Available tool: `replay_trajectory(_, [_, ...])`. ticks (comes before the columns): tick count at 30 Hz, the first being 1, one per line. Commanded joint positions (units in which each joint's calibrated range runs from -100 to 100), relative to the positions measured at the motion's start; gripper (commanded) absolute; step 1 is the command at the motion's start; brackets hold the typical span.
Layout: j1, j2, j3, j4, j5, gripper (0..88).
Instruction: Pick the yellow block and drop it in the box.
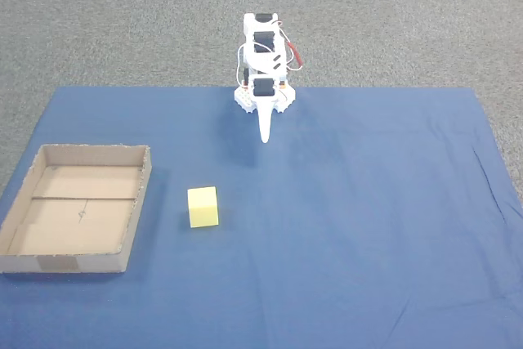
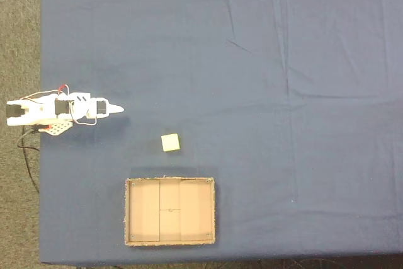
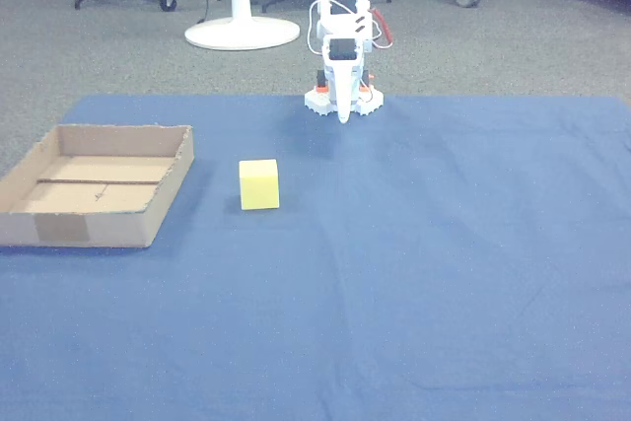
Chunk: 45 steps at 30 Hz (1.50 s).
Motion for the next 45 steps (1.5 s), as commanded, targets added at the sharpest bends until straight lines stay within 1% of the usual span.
replay_trajectory(1, [1.64, -0.28, 0.89, -0.58, -1.12, 0.2])
replay_trajectory(13, [1.8, -0.28, 0.89, -0.58, -1.22, 0.2])
replay_trajectory(15, [4.48, -0.28, 0.52, 0.58, -1.9, 1.2])
replay_trajectory(16, [5.97, 1.83, -1.65, 0.42, -4.49, 13.7])
replay_trajectory(17, [7.39, 5.55, -6.9, 0.5, -5.76, 29.2])
replay_trajectory(18, [8.8, 11.37, -15.13, 0.5, -4.93, 37.8])
replay_trajectory(19, [10.45, 18.29, -23.73, 1.74, -4.49, 44.7])
replay_trajectory(20, [11.87, 27.16, -33.96, 4.38, -3.22, 49.0])
replay_trajectory(21, [12.97, 36.11, -44.82, 8.35, -2.0, 50.7])
replay_trajectory(22, [13.91, 45.48, -56.13, 12.65, 0.15, 50.5])
replay_trajectory(24, [15.41, 62.11, -73.5, 17.53, 3.66, 49.4])
replay_trajectory(27, [15.64, 80.01, -88.89, 24.48, 8.4, 49.4])
replay_trajectory(29, [15.72, 91.49, -99.3, 28.77, 10.65, 49.4])
replay_trajectory(32, [16.98, 109.05, -119.84, 37.37, 12.7, 49.5])
replay_trajectory(33, [17.06, 113.95, -124.36, 38.78, 13.14, 49.5])
replay_trajectory(37, [16.51, 122.98, -130.07, 37.95, 15.04, 49.6])
replay_trajectory(40, [16.74, 126.69, -130.97, 34.98, 16.61, 49.6])
replay_trajectory(42, [16.74, 129.56, -131.69, 33.65, 16.95, 49.3])
replay_trajectory(45, [17.06, 134.12, -133.23, 30.59, 16.17, 49.1])
